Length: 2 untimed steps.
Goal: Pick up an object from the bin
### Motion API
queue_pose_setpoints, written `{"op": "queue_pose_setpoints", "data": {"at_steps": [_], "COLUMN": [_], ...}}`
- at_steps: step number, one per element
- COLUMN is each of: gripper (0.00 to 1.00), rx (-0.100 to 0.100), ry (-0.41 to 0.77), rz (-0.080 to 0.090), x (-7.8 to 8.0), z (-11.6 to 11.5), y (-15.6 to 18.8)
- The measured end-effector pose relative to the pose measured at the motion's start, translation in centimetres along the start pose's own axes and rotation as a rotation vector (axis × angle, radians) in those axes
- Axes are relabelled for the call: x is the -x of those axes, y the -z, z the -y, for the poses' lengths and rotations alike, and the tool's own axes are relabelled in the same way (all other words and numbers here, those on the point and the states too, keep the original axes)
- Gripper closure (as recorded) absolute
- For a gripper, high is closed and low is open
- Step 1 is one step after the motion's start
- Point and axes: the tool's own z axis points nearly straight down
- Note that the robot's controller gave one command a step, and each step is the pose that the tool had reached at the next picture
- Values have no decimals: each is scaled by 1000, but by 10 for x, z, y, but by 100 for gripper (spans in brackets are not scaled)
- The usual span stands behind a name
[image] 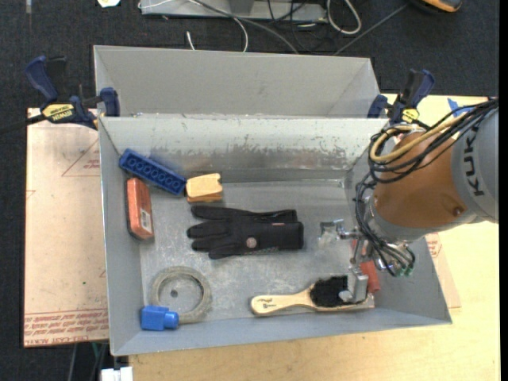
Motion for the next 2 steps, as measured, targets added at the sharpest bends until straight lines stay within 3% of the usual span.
{"op": "queue_pose_setpoints", "data": {"at_steps": [1,2], "gripper": [0,0], "rx": [1,1], "ry": [20,30], "rz": [1,-2], "x": [-12,-13], "z": [-17,-13], "y": [3,6]}}
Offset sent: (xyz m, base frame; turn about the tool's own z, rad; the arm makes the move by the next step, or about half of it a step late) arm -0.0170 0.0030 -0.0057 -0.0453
